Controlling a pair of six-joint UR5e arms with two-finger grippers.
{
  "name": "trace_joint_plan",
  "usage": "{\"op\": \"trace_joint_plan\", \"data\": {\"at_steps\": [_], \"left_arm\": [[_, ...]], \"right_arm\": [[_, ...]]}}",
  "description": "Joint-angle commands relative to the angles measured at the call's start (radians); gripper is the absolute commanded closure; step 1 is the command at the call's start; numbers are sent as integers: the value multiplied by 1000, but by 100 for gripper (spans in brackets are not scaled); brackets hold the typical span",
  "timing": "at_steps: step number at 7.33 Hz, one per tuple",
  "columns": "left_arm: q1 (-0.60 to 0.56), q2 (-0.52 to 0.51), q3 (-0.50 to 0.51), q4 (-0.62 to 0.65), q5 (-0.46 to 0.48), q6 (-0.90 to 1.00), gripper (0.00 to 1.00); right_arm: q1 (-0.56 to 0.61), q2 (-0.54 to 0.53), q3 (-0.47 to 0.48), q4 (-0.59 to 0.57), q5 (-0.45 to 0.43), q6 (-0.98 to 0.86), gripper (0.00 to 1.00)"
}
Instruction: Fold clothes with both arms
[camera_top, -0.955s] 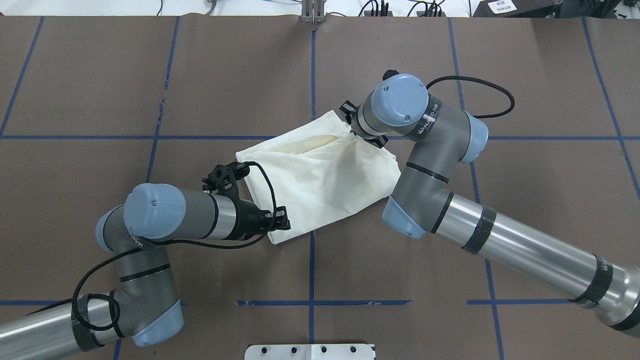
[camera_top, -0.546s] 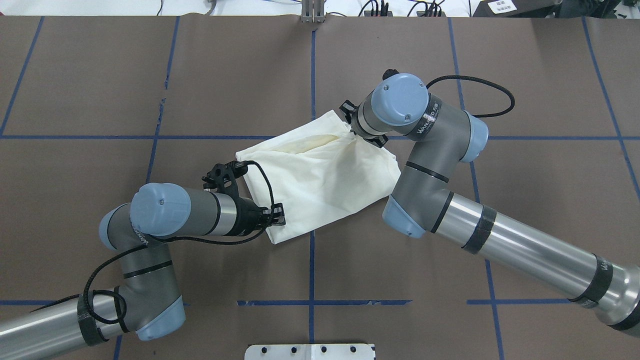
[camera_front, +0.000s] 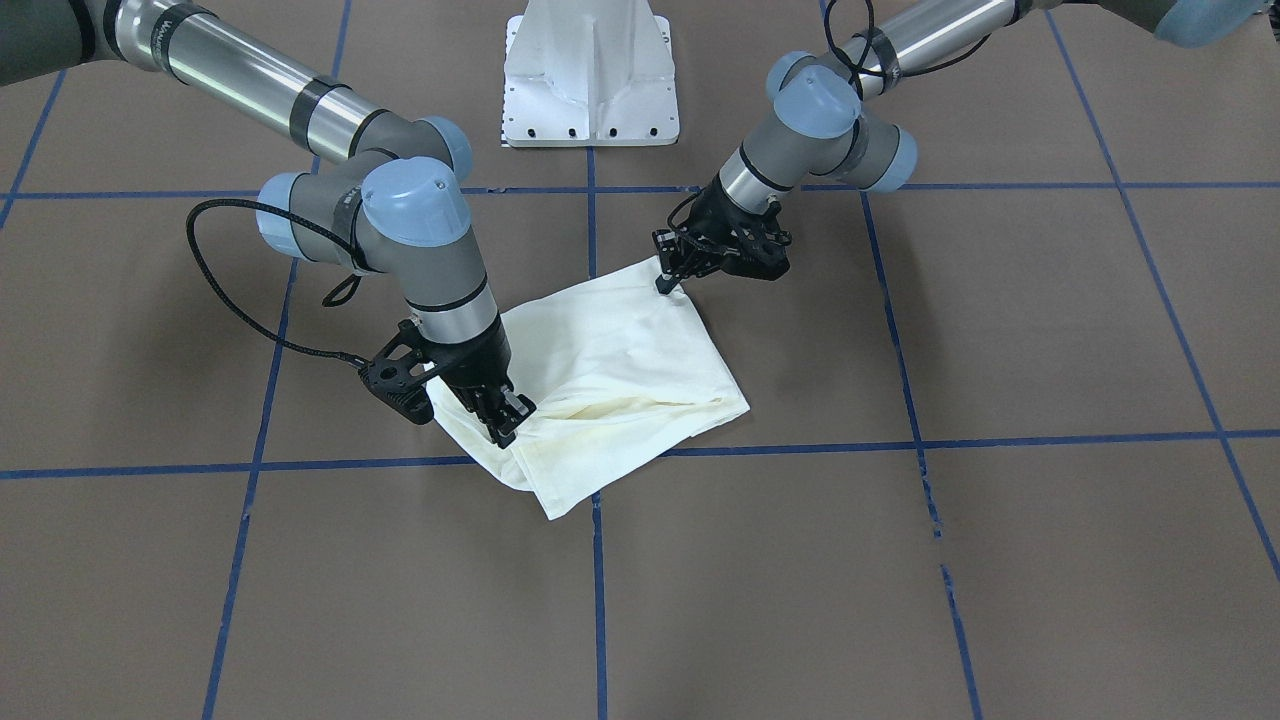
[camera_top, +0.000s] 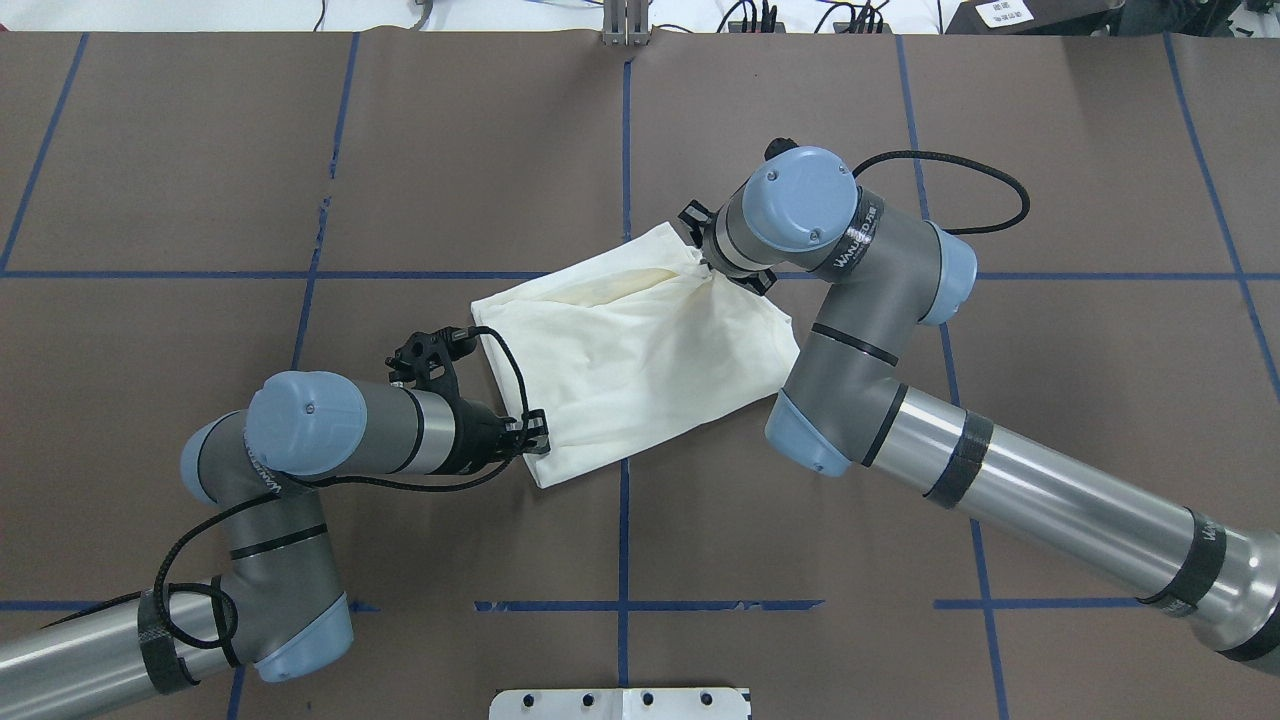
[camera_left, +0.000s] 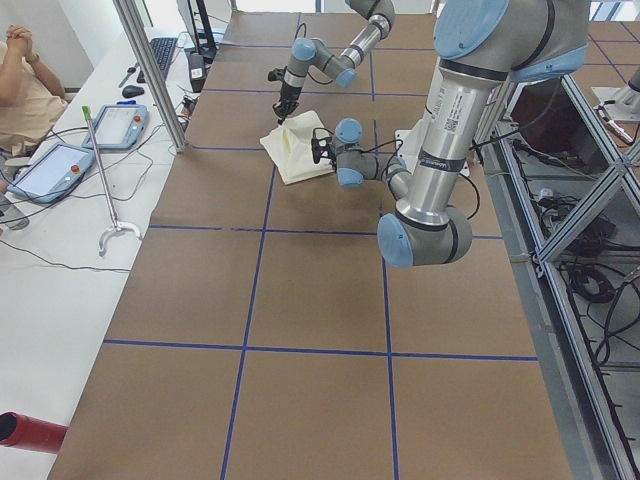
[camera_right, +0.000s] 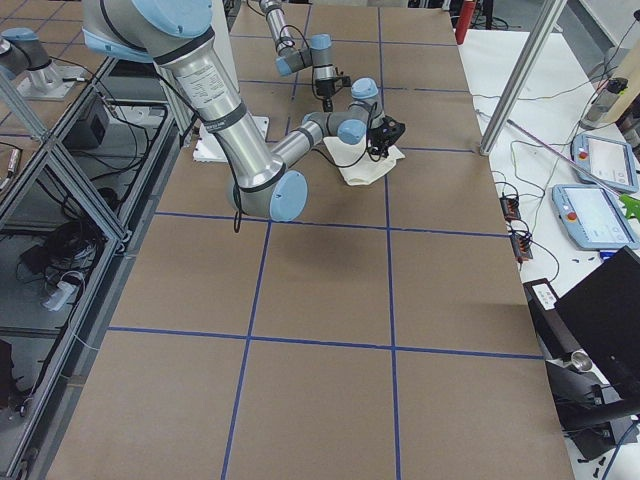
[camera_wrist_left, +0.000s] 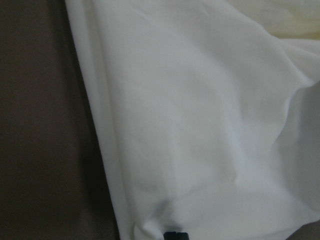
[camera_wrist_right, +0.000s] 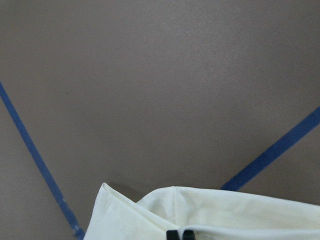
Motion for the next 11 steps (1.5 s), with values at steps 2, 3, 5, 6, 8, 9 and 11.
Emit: {"op": "trace_joint_plan", "data": {"at_steps": [2,3,5,6,8,9,11], "left_arm": [[-28,70,-72,9,-4,3,100],[-63,110,-105,10,-10,37,100],[-170,267,-223,12,-80,137,100],[-244,359,-275,12,-120,238,100],[-500,507,-293,13,-277,628,100],[-693,560,-284,53,-372,891,100],[-1027,505,-279,448,-399,1510,100]], "right_arm": [[2,-3,0,0,1,-59,0],[29,-3,2,-2,45,-108,0],[160,-91,70,-2,256,-212,0],[232,-185,162,-11,321,-321,0],[409,-390,294,-25,430,-676,0],[574,-447,307,-89,549,-922,0],[795,-524,304,-308,602,-1472,0]]}}
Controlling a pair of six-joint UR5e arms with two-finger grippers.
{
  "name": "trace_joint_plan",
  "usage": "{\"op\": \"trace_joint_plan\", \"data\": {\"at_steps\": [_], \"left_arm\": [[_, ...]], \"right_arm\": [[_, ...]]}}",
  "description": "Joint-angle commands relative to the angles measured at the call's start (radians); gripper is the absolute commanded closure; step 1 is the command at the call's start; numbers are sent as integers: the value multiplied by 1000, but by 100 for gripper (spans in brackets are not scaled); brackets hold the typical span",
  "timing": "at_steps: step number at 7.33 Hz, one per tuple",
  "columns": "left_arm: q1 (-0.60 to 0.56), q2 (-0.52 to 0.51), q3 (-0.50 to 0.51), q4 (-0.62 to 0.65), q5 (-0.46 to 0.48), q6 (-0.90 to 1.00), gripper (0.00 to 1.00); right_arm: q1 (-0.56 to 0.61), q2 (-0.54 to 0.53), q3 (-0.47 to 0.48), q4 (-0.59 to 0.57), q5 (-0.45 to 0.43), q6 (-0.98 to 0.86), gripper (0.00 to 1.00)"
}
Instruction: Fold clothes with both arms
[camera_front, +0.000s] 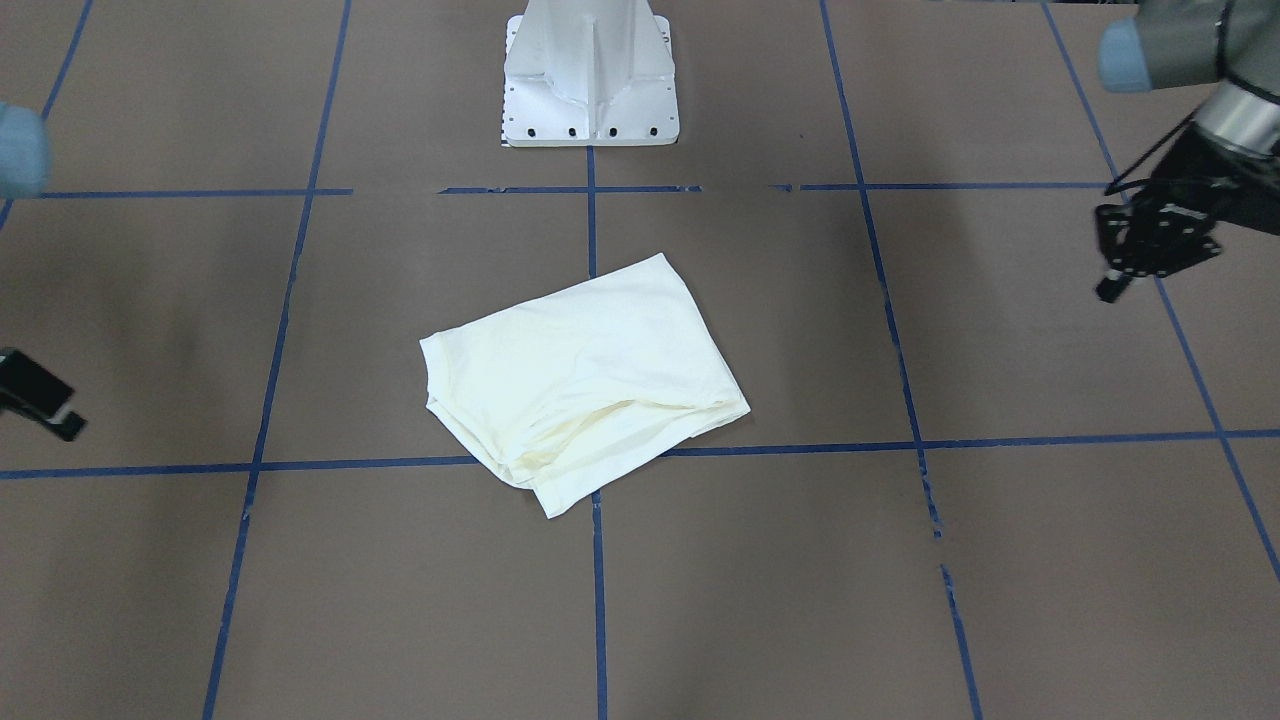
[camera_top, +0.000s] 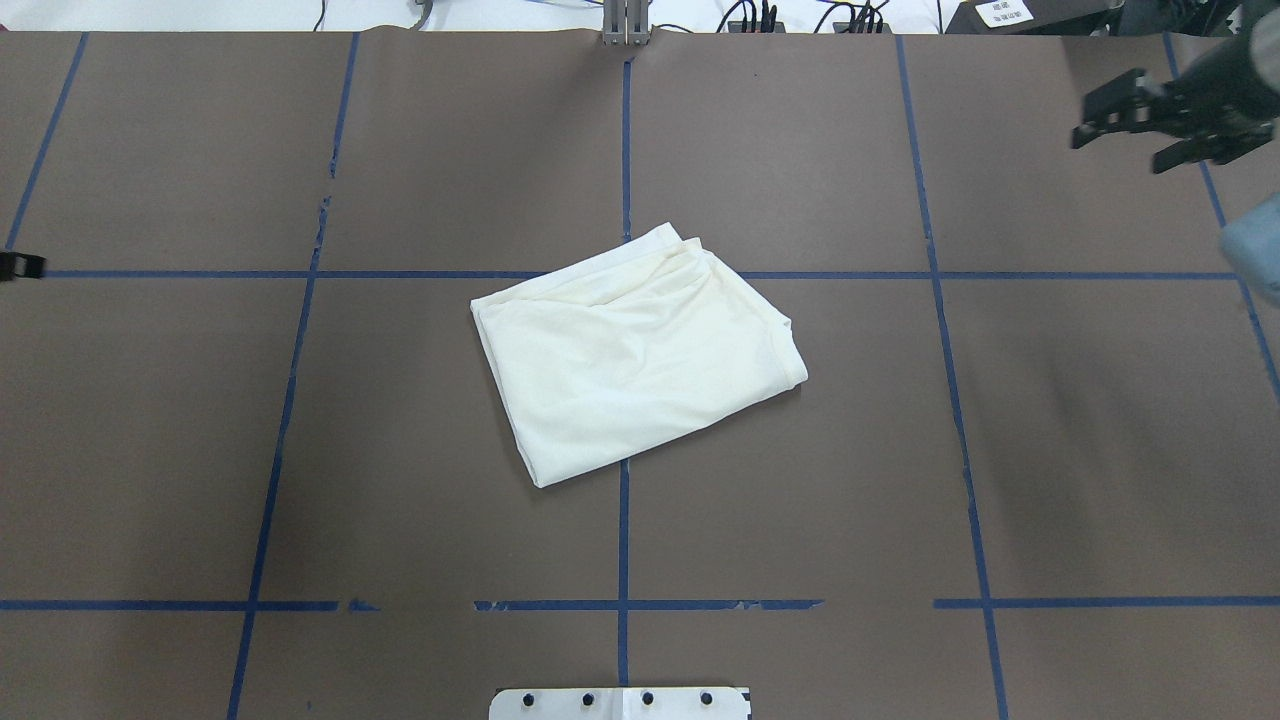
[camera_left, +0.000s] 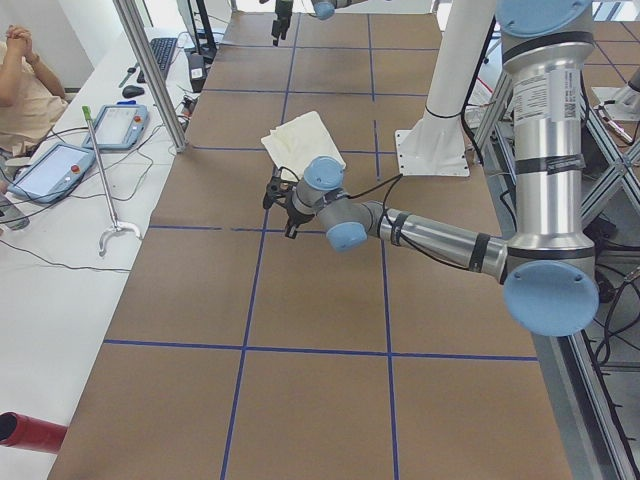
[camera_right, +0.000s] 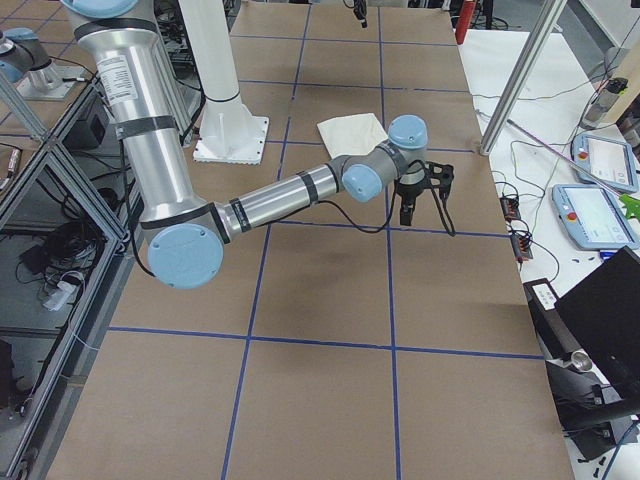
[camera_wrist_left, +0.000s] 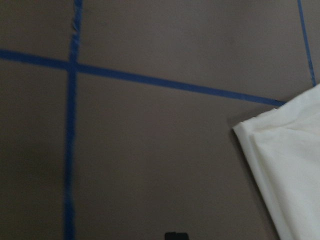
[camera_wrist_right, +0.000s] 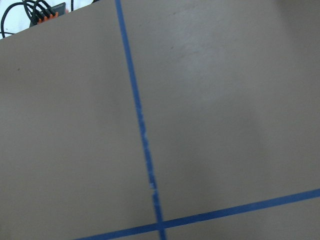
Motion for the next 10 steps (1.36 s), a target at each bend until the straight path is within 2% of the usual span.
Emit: {"op": "trace_joint_plan", "data": {"at_steps": [1,2,3,4,5,6,8,9,10], "left_arm": [[-344,-136,42,428,-23,550,100],[-421,-192,105,515,-31,649,100],[-454,-208,134,583,-32,668,63],[-457,-211,131,652,-44,658,1],[-457,-185,153,659,-129,653,0],[-456,-83,116,641,-188,654,0],[-456,-14,69,627,-195,654,0],[-456,13,3,624,-193,654,0],[-454,37,-20,625,-195,662,0]], "right_arm": [[222,-73,-2,-240,35,-580,0],[282,-92,7,-315,37,-689,0],[310,-130,21,-348,38,-731,0],[312,-155,65,-394,40,-733,0],[311,-156,96,-455,40,-733,0],[306,-169,102,-460,43,-733,0],[230,-202,99,-448,41,-724,0],[199,-215,101,-413,61,-717,0],[195,-241,83,-411,117,-719,0]]}}
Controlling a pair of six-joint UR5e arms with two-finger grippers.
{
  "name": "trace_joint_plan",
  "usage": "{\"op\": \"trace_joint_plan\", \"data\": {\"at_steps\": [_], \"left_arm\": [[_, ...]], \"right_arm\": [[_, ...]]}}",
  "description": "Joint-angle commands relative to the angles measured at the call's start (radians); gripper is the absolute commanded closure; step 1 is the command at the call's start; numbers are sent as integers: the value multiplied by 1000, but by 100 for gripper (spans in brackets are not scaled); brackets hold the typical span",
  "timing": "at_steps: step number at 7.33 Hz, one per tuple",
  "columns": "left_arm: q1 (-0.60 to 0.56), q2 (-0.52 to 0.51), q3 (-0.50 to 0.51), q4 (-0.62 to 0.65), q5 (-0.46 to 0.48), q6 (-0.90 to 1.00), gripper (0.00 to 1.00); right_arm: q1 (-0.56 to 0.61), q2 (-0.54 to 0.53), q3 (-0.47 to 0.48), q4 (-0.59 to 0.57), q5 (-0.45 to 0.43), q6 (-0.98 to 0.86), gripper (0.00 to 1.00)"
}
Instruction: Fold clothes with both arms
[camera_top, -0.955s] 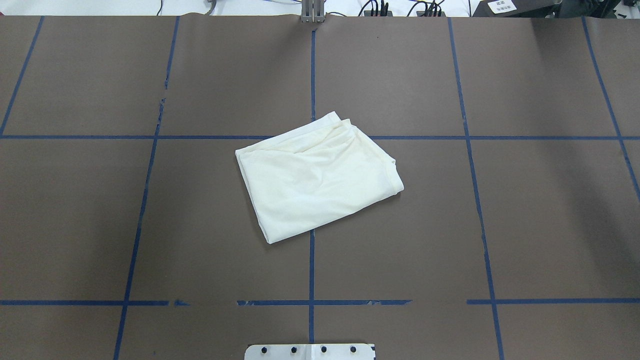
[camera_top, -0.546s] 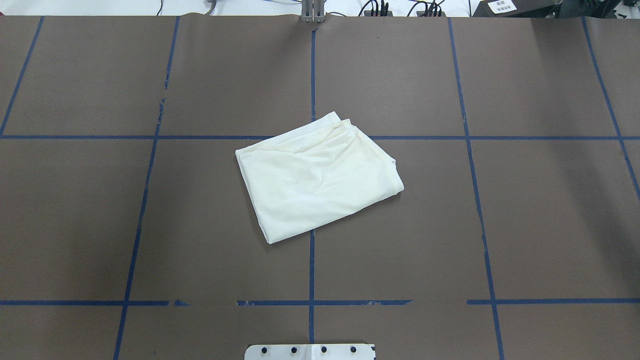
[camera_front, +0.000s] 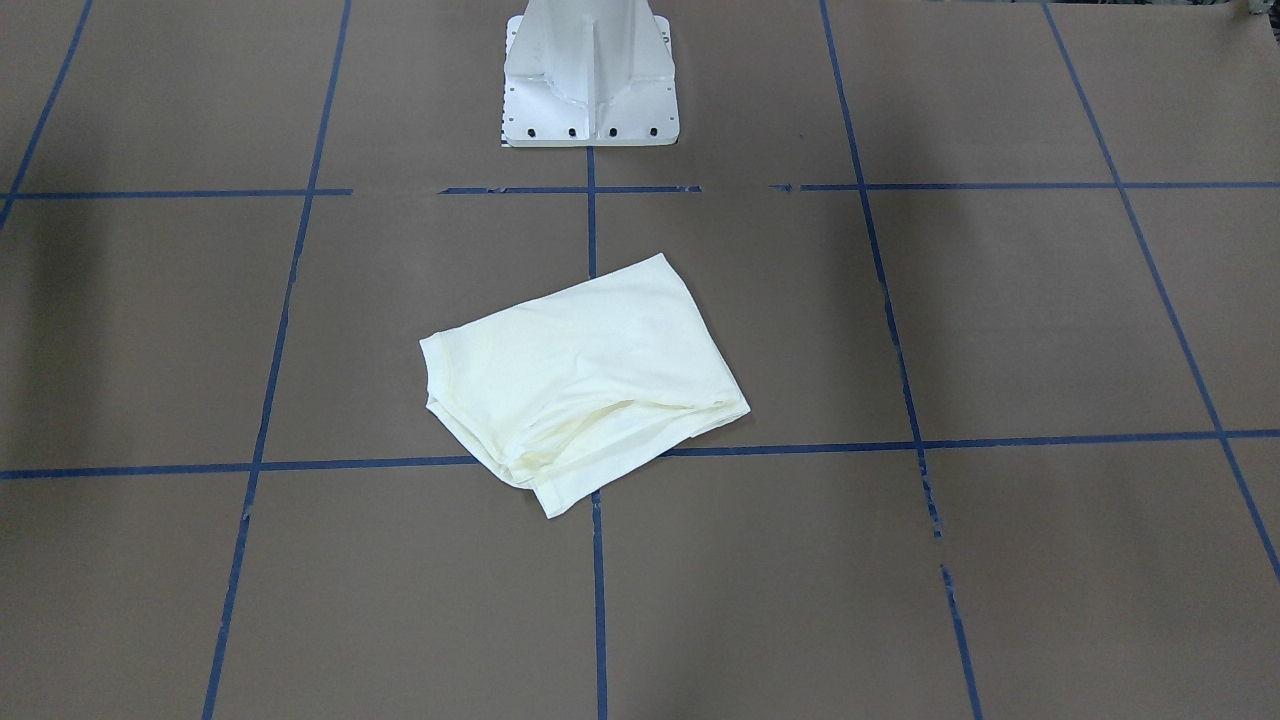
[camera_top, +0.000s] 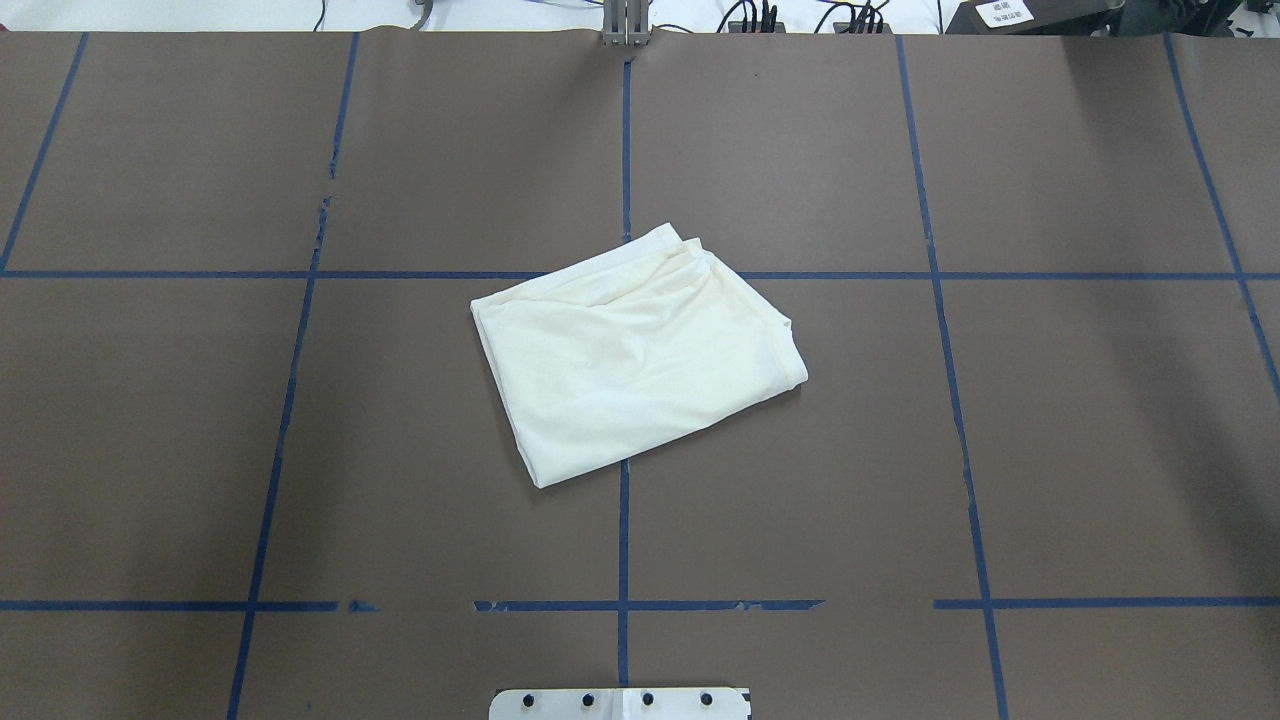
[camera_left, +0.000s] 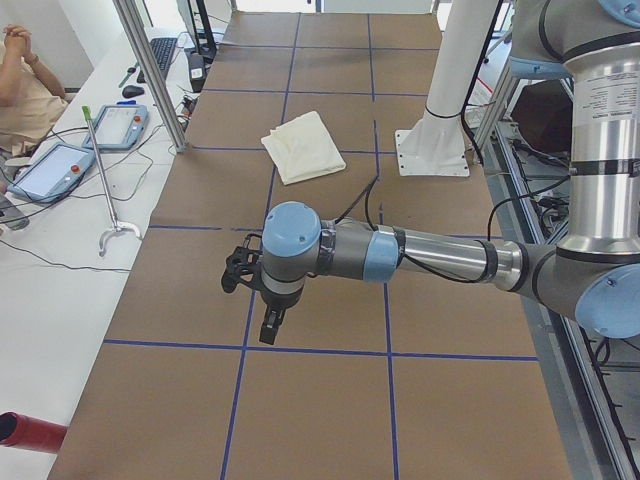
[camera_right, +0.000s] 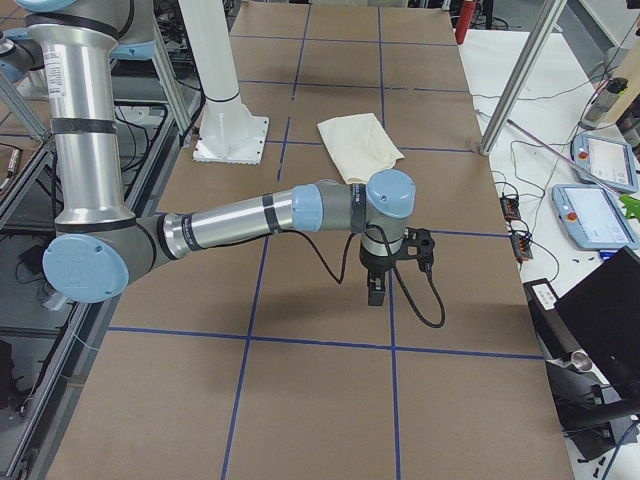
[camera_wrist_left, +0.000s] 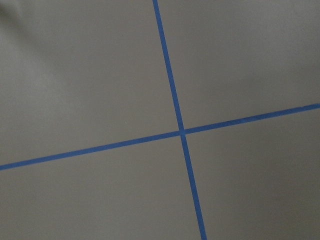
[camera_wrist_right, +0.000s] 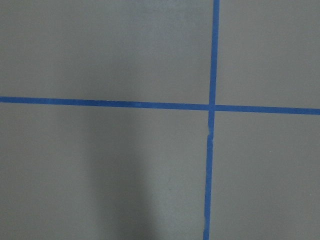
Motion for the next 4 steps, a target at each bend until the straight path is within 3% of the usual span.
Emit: {"op": "trace_joint_plan", "data": {"at_steps": [1,4], "left_arm": [[9,46,-51,1,2,7,0],[26,52,-29,3,5,0,0]], "right_arm": [[-19,-33,-24,32,79,-1,0],[-17,-59,-37,109,76,-1,0]]}}
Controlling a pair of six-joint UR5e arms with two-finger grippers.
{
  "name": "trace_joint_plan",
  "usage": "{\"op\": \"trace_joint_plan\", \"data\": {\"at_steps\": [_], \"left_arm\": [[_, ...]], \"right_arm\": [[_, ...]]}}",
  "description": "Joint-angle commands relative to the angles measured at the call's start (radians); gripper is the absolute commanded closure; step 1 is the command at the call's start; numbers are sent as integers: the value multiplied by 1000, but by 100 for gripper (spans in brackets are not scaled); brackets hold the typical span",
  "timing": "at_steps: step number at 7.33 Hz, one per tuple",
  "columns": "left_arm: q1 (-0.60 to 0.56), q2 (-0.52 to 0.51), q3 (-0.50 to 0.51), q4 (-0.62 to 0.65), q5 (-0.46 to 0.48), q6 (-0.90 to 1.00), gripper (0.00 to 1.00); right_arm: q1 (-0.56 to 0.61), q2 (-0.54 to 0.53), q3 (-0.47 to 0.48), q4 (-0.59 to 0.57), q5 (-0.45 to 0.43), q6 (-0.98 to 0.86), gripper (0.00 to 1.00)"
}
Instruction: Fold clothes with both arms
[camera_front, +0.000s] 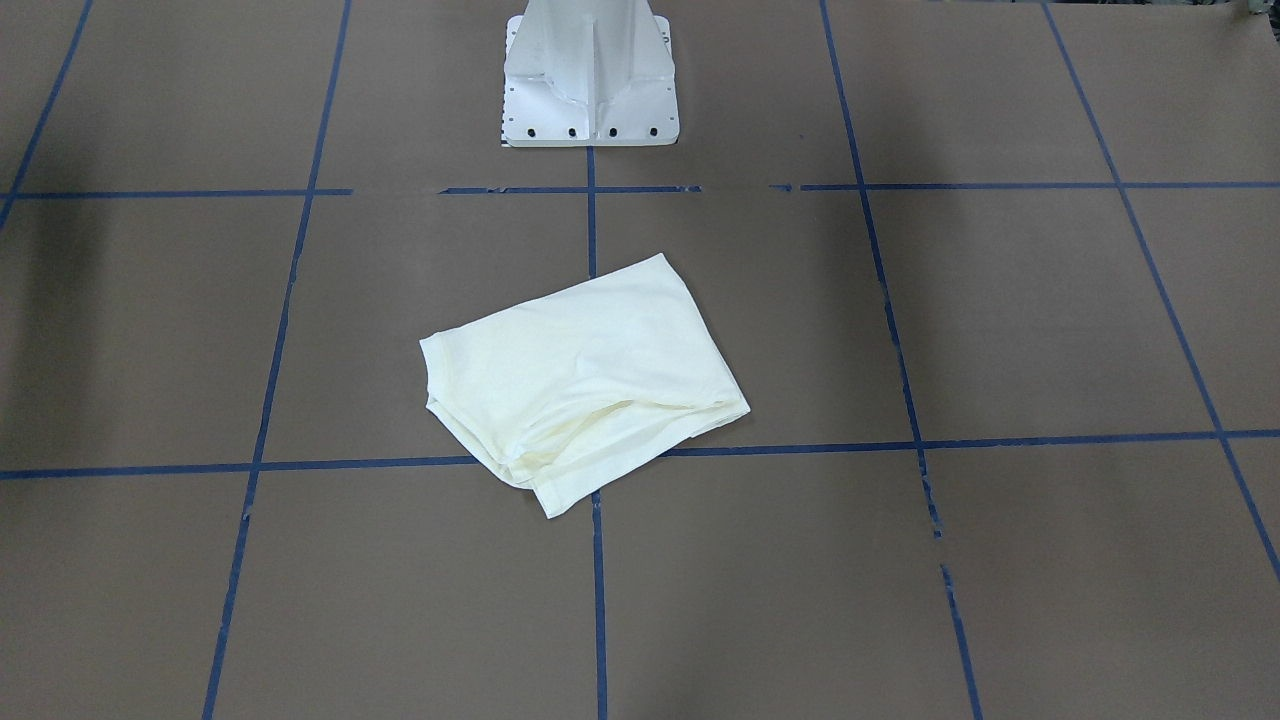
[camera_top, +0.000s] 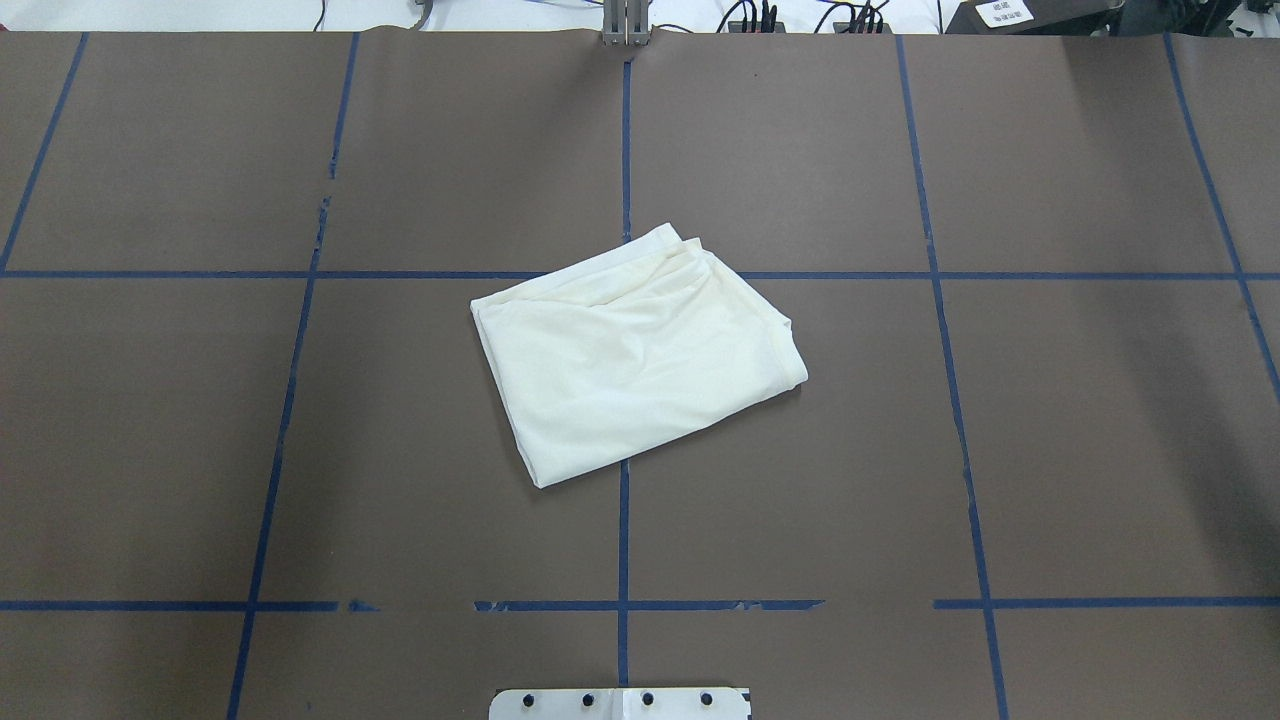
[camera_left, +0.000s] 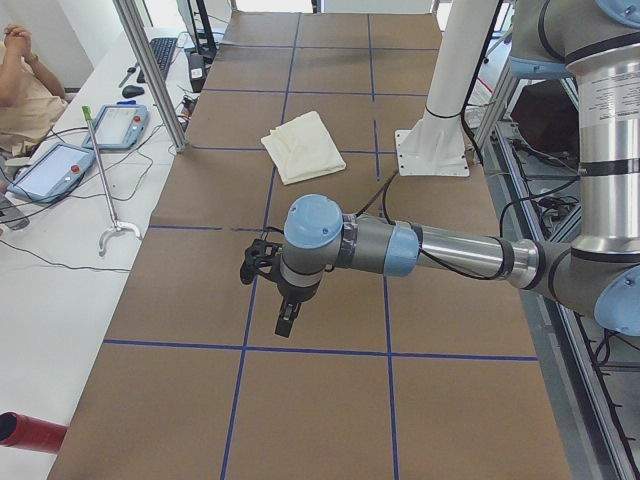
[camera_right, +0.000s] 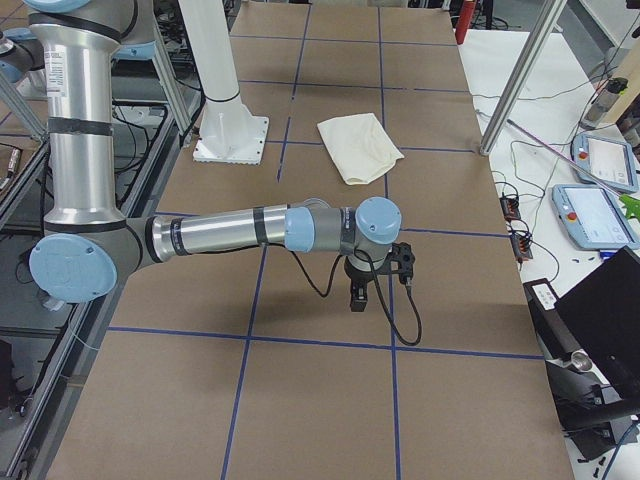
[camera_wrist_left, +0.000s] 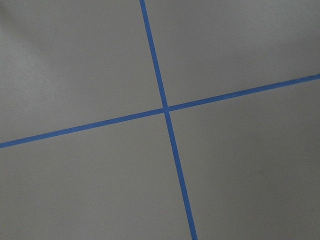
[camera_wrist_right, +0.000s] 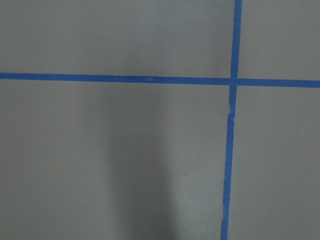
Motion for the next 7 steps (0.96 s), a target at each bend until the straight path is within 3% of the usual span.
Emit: {"op": "trace_joint_plan", "data": {"at_steps": [1,3,7], "left_arm": [[32,4,11,4,1,-2,0],[103,4,53,3,-7,-2,0],[117,10,73,1,-8,-2,0]], "right_arm": [[1,-9,0,40,-4,-8,0],[1,-11,1,40,-4,-4,0],[-1,-26,3,40,-1,-8,0]]}}
